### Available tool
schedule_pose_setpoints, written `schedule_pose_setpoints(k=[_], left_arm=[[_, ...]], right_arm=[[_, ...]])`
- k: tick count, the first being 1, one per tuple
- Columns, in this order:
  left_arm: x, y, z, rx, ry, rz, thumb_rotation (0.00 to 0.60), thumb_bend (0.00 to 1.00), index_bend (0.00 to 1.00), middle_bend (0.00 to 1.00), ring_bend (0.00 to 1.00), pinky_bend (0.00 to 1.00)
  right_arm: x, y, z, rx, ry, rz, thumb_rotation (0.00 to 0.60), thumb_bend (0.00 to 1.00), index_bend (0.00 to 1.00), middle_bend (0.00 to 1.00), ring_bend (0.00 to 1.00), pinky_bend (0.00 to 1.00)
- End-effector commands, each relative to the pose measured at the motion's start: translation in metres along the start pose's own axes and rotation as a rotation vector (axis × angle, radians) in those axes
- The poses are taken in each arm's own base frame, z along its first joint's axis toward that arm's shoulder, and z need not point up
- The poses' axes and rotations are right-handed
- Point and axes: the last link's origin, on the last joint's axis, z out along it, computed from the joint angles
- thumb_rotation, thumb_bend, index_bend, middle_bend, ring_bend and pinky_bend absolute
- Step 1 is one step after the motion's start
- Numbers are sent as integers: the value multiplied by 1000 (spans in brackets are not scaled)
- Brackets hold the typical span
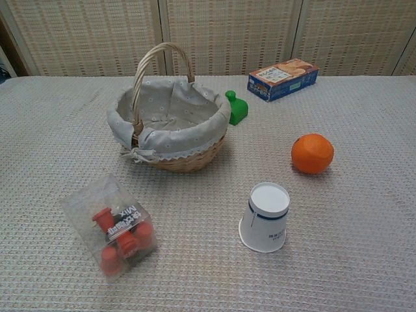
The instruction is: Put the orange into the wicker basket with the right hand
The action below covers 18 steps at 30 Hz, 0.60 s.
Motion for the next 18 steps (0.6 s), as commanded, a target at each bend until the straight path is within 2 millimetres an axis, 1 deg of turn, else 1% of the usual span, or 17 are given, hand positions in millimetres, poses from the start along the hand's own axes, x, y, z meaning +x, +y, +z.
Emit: schedule_pose_setpoints(k=[1, 7, 11, 14, 18], left_arm=[[0, 0, 0, 1, 0, 1, 600, 350, 0, 0, 0, 112], [0, 0, 0, 0, 5, 2, 600, 350, 0, 0, 0, 112], [0, -1, 0, 6, 5, -1, 600, 350, 0, 0, 0, 113], [0, -1, 1, 3, 4, 0, 600, 350, 0, 0, 0, 113], [0, -1, 0, 1, 4, -2, 600, 349, 0, 0, 0, 113]], right_arm=[[0, 0, 0, 0, -1, 1, 600, 110, 0, 0, 0, 20], [-1, -1, 0, -7, -15, 16, 600, 110, 0, 0, 0, 20], [0, -6, 5, -24, -36, 60, 600, 110, 0, 0, 0, 20], [2, -13, 15, -51, -65, 108, 600, 110, 0, 0, 0, 20], [6, -30, 40, -56, -100, 122, 600, 108, 0, 0, 0, 20]])
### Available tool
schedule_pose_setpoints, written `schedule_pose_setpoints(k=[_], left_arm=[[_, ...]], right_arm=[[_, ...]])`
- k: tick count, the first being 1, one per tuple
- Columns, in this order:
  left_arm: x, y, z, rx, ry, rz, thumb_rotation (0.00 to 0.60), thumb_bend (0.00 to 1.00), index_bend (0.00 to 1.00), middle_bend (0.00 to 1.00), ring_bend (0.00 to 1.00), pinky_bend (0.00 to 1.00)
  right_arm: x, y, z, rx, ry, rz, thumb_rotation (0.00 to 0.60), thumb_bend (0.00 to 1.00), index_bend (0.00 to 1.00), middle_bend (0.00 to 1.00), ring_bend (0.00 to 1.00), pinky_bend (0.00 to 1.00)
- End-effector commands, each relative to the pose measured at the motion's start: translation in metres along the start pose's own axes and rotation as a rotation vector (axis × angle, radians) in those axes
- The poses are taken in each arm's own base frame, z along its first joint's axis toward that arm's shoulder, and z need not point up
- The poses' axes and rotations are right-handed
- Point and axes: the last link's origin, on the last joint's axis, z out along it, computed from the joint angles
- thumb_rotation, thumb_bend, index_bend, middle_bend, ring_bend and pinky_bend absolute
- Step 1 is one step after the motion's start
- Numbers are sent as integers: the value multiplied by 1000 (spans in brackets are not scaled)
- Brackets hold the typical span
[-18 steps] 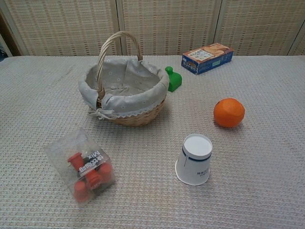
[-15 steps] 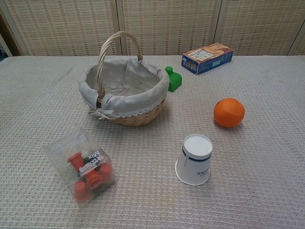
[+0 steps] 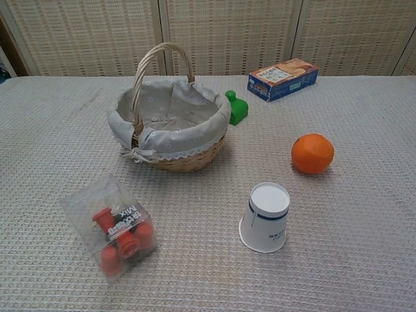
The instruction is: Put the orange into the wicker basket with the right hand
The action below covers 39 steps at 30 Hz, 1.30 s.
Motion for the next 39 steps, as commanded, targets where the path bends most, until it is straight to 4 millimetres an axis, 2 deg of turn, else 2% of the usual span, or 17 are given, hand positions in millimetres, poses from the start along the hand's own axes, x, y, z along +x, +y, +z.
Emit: schedule_pose_setpoints(k=[1, 8, 12, 16, 25, 33, 37, 39], left_arm=[[0, 0, 0, 2, -2, -4, 600, 350, 0, 0, 0, 112], [0, 1, 0, -3, -6, 3, 600, 350, 0, 0, 0, 112], [0, 0, 0, 4, -6, -4, 600, 350, 0, 0, 0, 112], [0, -1, 0, 6, -9, -8, 600, 350, 0, 0, 0, 112], [0, -1, 0, 7, -15, -21, 600, 349, 0, 0, 0, 112], [0, 0, 1, 9, -18, -28, 600, 349, 0, 0, 0, 112], [1, -1, 1, 11, -19, -31, 600, 349, 0, 0, 0, 112], [1, -2, 1, 12, -21, -35, 600, 348, 0, 0, 0, 112]], right_arm=[[3, -22, 25, 6, -39, 4, 600, 107, 0, 0, 0, 20], [-14, -79, 65, 46, -137, -23, 600, 106, 0, 0, 0, 20], [-29, -112, 86, 37, -182, 18, 600, 106, 0, 0, 0, 20], [-40, -137, 102, 25, -202, 29, 600, 106, 0, 0, 0, 20], [-56, -165, 134, -17, -183, 15, 600, 106, 0, 0, 0, 20], [-75, -186, 149, -38, -211, 37, 600, 106, 0, 0, 0, 58], [-88, -198, 149, -41, -226, 48, 600, 105, 28, 15, 15, 128], [-94, -199, 147, -40, -217, 24, 600, 112, 71, 74, 74, 224]])
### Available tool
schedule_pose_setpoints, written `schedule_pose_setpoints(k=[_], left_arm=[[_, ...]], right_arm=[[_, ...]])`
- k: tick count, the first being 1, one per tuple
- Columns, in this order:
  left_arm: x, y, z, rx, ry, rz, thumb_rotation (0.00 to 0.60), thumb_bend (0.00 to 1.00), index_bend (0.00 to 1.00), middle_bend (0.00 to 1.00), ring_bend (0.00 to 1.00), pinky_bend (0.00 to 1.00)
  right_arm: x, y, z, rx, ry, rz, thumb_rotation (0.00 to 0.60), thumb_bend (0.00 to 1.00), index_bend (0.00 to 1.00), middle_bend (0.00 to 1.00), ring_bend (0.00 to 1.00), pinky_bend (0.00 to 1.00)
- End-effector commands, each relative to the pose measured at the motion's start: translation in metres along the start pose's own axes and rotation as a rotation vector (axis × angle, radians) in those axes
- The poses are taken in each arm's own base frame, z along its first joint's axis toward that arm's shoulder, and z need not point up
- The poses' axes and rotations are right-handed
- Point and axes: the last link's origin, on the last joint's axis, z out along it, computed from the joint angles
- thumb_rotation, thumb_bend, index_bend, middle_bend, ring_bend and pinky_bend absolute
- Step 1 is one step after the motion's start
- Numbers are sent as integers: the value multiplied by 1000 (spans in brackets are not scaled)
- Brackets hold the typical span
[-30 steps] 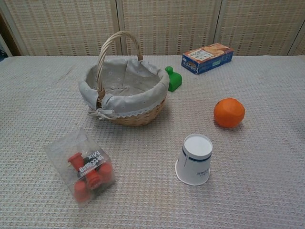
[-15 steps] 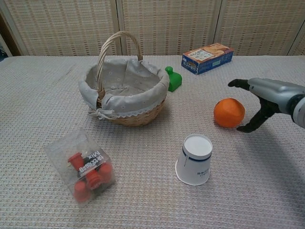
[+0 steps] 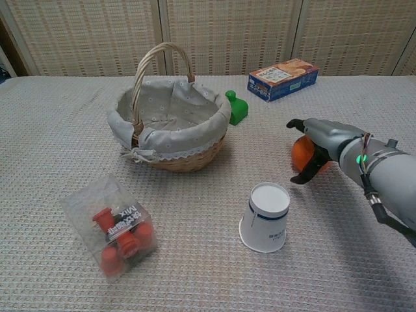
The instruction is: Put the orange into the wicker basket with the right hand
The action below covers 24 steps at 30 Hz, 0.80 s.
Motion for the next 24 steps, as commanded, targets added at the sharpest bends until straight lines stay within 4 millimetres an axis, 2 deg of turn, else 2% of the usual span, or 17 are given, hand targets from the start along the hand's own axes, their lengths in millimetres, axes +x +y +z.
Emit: schedule_pose_setpoints(k=[1, 2, 4, 6, 8, 11, 17, 24], left_arm=[[0, 0, 0, 1, -1, -3, 600, 348, 0, 0, 0, 112], [0, 0, 0, 1, -2, -3, 600, 347, 0, 0, 0, 112], [1, 0, 0, 0, -2, -5, 600, 347, 0, 0, 0, 112], [1, 0, 0, 0, -2, -5, 600, 347, 0, 0, 0, 112], [0, 0, 0, 1, -2, -4, 600, 349, 0, 0, 0, 112], [0, 0, 0, 2, -3, -4, 600, 353, 0, 0, 0, 112], [0, 0, 0, 3, -3, -3, 600, 356, 0, 0, 0, 113], [0, 1, 0, 3, -4, 0, 600, 352, 0, 0, 0, 112]], right_arm=[[-8, -3, 0, -3, 13, -30, 600, 133, 84, 124, 127, 298], [-9, -3, 0, -6, 19, -36, 600, 153, 90, 167, 176, 360], [-9, -2, 0, -9, 32, -32, 600, 241, 110, 356, 407, 607], [-7, -2, 0, -8, 43, -27, 600, 288, 125, 503, 580, 764], [-2, -1, -1, 0, 62, -24, 600, 305, 138, 581, 663, 841], [8, -1, -3, 15, 92, 12, 600, 314, 157, 622, 706, 869], [36, -12, -7, 71, 168, 120, 600, 316, 193, 634, 708, 869], [72, -50, -15, 205, 261, 215, 600, 316, 233, 638, 708, 870]])
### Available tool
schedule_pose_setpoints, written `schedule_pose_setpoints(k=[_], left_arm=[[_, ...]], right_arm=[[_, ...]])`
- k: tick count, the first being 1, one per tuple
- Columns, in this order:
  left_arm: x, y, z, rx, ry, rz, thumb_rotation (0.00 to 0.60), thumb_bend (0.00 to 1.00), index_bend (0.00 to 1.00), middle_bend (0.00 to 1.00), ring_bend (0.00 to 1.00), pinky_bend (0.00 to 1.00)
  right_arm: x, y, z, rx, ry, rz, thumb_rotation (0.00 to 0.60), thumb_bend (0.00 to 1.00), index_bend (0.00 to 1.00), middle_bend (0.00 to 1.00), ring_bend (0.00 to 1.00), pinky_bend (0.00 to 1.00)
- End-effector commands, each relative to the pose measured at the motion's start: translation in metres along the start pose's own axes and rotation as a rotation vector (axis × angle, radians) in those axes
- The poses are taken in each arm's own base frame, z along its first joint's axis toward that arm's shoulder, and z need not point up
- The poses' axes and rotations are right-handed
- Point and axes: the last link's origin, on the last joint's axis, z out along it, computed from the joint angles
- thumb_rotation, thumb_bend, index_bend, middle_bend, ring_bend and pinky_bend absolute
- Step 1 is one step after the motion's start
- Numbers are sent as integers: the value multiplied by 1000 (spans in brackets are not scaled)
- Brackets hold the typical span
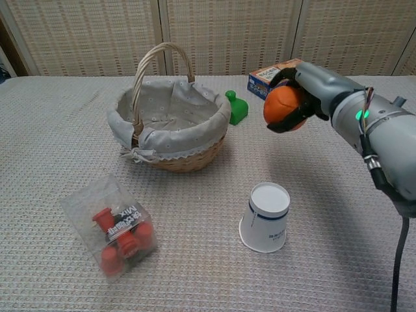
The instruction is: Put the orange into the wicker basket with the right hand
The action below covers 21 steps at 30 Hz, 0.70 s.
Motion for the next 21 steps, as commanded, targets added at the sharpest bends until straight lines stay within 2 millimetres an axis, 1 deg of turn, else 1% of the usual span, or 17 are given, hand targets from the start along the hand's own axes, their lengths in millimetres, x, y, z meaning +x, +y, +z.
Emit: schedule_pose_setpoints(k=[1, 4, 7, 11, 13, 14, 16, 17, 18, 20, 21], left_arm=[[0, 0, 0, -1, -1, 1, 600, 351, 0, 0, 0, 112], [0, 0, 0, -1, -2, 2, 600, 348, 0, 0, 0, 112], [0, 0, 0, -1, -2, 1, 600, 349, 0, 0, 0, 112], [0, 0, -1, -1, -2, -1, 600, 350, 0, 0, 0, 112], [0, 0, -1, -1, -2, -2, 600, 350, 0, 0, 0, 112], [0, 0, -1, -1, -2, -3, 600, 350, 0, 0, 0, 112], [1, -1, -1, -1, -2, -6, 600, 350, 0, 0, 0, 112], [1, -1, -1, -1, -3, -6, 600, 350, 0, 0, 0, 112], [1, -1, -1, -1, -3, -7, 600, 350, 0, 0, 0, 112], [1, -1, -1, -1, -3, -7, 600, 349, 0, 0, 0, 112], [1, -1, -1, -2, -3, -7, 600, 349, 0, 0, 0, 112]], right_arm=[[12, -26, 4, 67, 33, 38, 600, 316, 239, 638, 708, 869], [14, -51, 5, 111, 28, 39, 600, 316, 254, 638, 707, 867], [10, -74, 5, 149, 15, 38, 600, 315, 269, 638, 702, 866], [-1, -97, 3, 181, 2, 43, 600, 313, 288, 638, 685, 833], [-10, -108, 1, 201, -8, 35, 600, 312, 299, 638, 654, 808], [-13, -111, 0, 206, -11, 28, 600, 312, 303, 638, 630, 782], [-20, -116, -1, 217, -15, 16, 600, 312, 311, 631, 570, 687], [-23, -116, -2, 219, -19, 13, 600, 312, 316, 602, 519, 612], [-24, -117, -2, 219, -21, 12, 600, 312, 320, 568, 476, 559], [-25, -117, -2, 219, -22, 11, 600, 310, 343, 504, 405, 484], [-26, -116, -2, 219, -24, 8, 600, 298, 329, 426, 319, 397]])
